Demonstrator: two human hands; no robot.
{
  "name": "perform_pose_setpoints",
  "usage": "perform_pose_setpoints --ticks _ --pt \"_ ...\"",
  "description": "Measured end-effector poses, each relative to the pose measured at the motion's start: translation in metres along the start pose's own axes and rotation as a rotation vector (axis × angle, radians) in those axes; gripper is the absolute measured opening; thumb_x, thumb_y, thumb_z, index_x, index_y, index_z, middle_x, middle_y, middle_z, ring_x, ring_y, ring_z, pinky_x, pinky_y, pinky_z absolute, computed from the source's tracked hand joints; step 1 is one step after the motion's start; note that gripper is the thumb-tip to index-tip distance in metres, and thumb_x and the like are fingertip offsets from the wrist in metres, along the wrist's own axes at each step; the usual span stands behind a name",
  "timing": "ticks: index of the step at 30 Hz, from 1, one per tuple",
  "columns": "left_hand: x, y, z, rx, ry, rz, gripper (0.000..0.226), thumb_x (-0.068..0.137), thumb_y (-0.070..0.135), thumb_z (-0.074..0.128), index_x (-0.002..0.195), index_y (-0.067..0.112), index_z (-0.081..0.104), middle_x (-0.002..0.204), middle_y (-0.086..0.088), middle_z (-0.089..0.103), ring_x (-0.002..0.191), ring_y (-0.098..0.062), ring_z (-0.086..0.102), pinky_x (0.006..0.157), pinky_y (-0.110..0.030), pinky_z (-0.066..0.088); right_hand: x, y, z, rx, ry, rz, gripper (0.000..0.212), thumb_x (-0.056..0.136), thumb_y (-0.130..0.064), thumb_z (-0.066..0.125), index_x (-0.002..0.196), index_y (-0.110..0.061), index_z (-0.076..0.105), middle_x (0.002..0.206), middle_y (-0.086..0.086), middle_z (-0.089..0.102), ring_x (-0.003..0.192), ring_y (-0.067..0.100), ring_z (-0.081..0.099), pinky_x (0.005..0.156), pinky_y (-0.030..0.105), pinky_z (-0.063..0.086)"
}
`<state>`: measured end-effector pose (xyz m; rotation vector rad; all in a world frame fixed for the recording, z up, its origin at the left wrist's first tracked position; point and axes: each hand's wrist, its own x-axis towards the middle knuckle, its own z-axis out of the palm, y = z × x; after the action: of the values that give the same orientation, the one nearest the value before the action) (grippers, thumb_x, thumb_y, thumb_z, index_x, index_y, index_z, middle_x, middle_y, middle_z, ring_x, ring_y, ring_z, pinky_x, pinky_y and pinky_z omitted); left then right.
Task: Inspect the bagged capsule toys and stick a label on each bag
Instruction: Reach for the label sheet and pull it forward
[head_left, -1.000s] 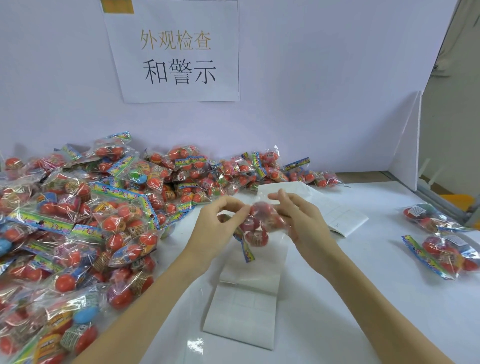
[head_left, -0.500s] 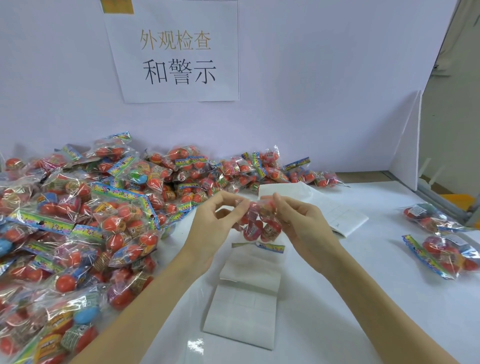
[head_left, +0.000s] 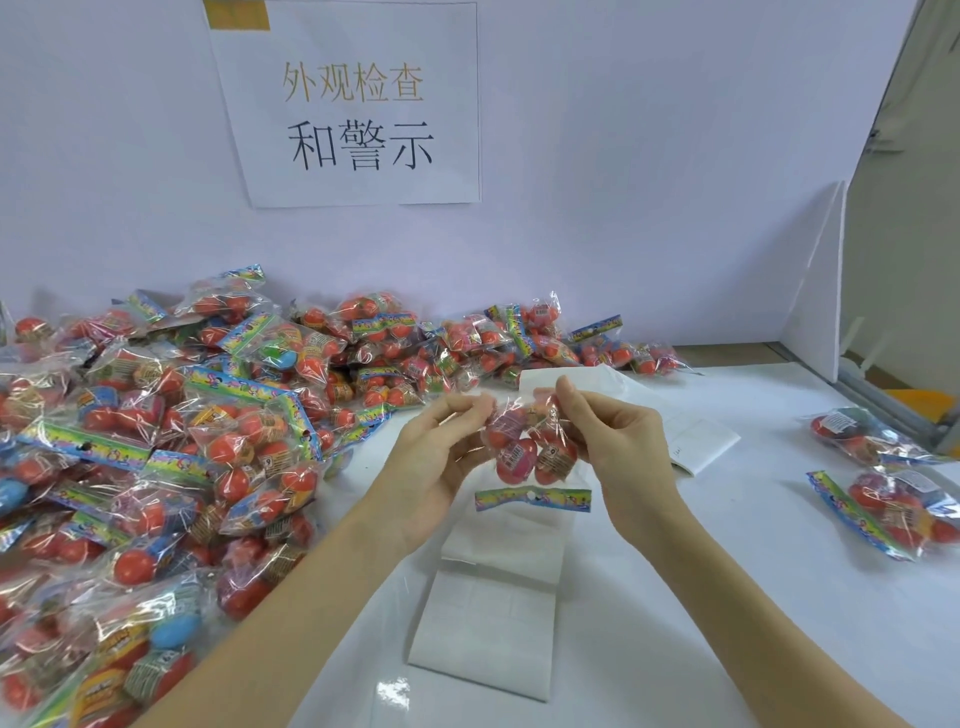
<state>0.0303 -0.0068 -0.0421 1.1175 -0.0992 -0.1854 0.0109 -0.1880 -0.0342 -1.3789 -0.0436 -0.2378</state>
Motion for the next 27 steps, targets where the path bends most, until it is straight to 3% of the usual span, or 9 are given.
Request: perform_pose_setpoints --ticks 3,5,8,12,14,17,20,22,27 --pt "0.0004 -0.0023 -0.0017 0.174 -0.045 0.074 0.008 0.098 0.014 0.062 0.097 0.009 0.068 0.094 -0.002 0.073 0.083 -0.016 0.068 0.074 -0.025 0.055 0.0004 0.0006 -0.0037 -0.205 0.015 -0.166 0.023 0.087 -0.04 0.076 0.077 -0.02 0.084 0.071 0.003 0.077 0.06 0.012 0.07 0.06 0.02 0.056" --pt "-0.001 -0.0015 -0.0018 0.248 -0.105 0.069 0.023 0.095 0.028 0.068 0.108 0.01 0.072 0.101 -0.004 0.074 0.089 -0.019 0.069 0.077 -0.028 0.055 -0.0003 0.0038 -0.0038 -0.287 -0.032 -0.192 0.023 0.088 -0.04 0.077 0.075 -0.022 0.082 0.069 0.002 0.076 0.057 0.014 0.07 0.057 0.023 0.055" --pt "-0.0035 -0.0009 -0.001 0.425 -0.089 0.127 0.029 0.089 0.03 0.079 0.111 0.011 0.077 0.102 -0.007 0.078 0.088 -0.018 0.07 0.077 -0.028 0.056 0.0 0.007 -0.0031 -0.25 -0.084 -0.115 0.03 0.095 -0.047 0.067 0.091 -0.021 0.081 0.075 -0.001 0.077 0.07 0.016 0.074 0.066 0.024 0.057" --pt "0.0002 0.0013 -0.0031 0.271 0.134 0.2 0.009 0.097 0.006 0.068 0.103 0.001 0.072 0.085 0.002 0.075 0.077 -0.011 0.068 0.069 -0.022 0.057 0.0034 0.0032 -0.0076 -0.152 -0.188 0.031 0.043 0.091 -0.056 0.066 0.12 -0.025 0.072 0.1 0.001 0.08 0.095 0.02 0.077 0.084 0.032 0.058" --pt "0.0018 0.0029 -0.0063 0.254 0.159 0.204 0.015 0.097 0.004 0.067 0.109 -0.005 0.066 0.087 -0.001 0.071 0.077 -0.012 0.067 0.072 -0.024 0.059 0.0032 0.0049 -0.0072 -0.222 -0.221 0.019 0.027 0.093 -0.041 0.074 0.114 -0.023 0.075 0.099 0.002 0.08 0.094 0.02 0.077 0.085 0.036 0.059" --pt "0.0015 0.005 -0.0087 0.249 0.088 0.173 0.02 0.098 0.005 0.067 0.117 0.008 0.07 0.1 -0.006 0.067 0.08 -0.011 0.067 0.07 -0.024 0.057 0.0033 0.0068 -0.0064 -0.232 -0.194 0.024 0.009 0.093 -0.024 0.078 0.101 -0.02 0.08 0.095 0.005 0.08 0.093 0.025 0.076 0.087 0.04 0.059" --pt "0.0006 0.0062 -0.0081 0.374 0.059 0.213 0.014 0.093 0.023 0.075 0.106 0.019 0.078 0.103 -0.008 0.073 0.084 -0.016 0.067 0.074 -0.028 0.057 0.0045 0.0051 -0.0087 -0.2 -0.215 0.039 0.009 0.091 -0.024 0.08 0.099 -0.022 0.081 0.097 0.006 0.08 0.096 0.022 0.075 0.088 0.034 0.057" --pt "0.0003 0.0059 -0.0082 0.427 0.084 0.24 0.005 0.091 0.021 0.078 0.096 0.02 0.076 0.102 -0.005 0.075 0.088 -0.016 0.068 0.08 -0.033 0.057 0.0049 0.0051 -0.0093 -0.204 -0.221 0.038 0.008 0.091 -0.025 0.08 0.098 -0.022 0.081 0.096 0.005 0.079 0.095 0.018 0.074 0.085 0.028 0.054" --pt "-0.0022 0.0066 -0.0058 0.378 -0.005 0.222 0.006 0.099 0.009 0.067 0.095 0.012 0.064 0.093 -0.005 0.071 0.084 -0.013 0.065 0.079 -0.027 0.052 0.0047 0.0045 -0.0077 -0.083 -0.19 0.065 0.022 0.083 -0.029 0.081 0.096 -0.011 0.08 0.104 0.012 0.078 0.096 0.026 0.071 0.096 0.041 0.055"
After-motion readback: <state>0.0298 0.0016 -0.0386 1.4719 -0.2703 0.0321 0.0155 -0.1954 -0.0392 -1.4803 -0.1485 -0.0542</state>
